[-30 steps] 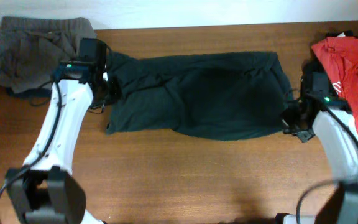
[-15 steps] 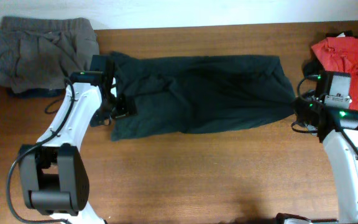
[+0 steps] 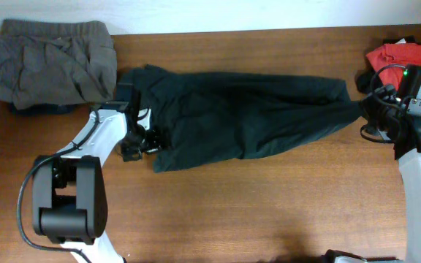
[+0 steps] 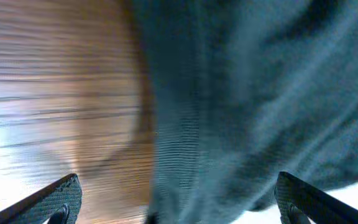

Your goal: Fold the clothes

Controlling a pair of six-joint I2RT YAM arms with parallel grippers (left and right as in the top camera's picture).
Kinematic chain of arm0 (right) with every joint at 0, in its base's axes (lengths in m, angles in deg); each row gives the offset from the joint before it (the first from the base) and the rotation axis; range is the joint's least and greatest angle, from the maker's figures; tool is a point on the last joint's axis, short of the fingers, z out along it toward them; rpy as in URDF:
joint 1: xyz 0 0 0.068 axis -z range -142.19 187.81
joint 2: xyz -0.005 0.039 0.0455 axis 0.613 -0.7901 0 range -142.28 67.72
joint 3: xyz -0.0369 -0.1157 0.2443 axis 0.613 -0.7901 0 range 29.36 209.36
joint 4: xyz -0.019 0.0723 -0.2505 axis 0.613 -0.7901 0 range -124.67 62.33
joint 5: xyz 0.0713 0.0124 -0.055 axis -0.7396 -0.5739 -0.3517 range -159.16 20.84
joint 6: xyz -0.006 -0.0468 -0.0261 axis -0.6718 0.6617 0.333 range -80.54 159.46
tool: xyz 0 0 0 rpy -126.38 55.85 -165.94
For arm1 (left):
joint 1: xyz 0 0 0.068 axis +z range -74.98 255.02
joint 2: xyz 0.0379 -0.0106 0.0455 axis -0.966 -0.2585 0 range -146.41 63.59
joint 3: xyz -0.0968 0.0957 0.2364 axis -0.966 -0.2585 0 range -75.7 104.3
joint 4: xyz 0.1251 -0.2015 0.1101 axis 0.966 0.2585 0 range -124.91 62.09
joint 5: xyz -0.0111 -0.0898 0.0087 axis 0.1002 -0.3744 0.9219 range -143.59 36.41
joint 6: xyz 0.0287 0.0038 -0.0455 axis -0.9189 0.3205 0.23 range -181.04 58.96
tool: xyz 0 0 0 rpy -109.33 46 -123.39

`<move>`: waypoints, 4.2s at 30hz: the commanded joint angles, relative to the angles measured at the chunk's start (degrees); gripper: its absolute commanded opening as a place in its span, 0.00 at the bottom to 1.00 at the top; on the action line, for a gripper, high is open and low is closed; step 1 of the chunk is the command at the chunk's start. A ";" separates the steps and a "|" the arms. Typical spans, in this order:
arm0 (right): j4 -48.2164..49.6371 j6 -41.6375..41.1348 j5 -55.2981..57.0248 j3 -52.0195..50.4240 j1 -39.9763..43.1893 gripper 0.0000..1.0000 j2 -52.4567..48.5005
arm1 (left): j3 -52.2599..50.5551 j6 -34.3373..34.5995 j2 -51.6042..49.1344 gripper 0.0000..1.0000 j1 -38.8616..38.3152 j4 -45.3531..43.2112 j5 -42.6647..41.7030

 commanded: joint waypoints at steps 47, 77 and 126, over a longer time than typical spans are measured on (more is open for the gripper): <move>19.65 6.40 -3.78 1.11 -1.62 0.52 -22.01 | 25.38 0.24 -10.71 0.99 -2.93 -17.49 7.06; 10.88 11.56 -3.89 1.11 -1.81 0.75 -20.09 | 25.20 5.70 -16.76 0.99 -13.64 -1.53 -0.68; -10.10 9.57 -1.99 1.11 -1.79 0.91 -20.09 | 41.70 6.64 -8.98 0.01 -14.82 48.24 14.67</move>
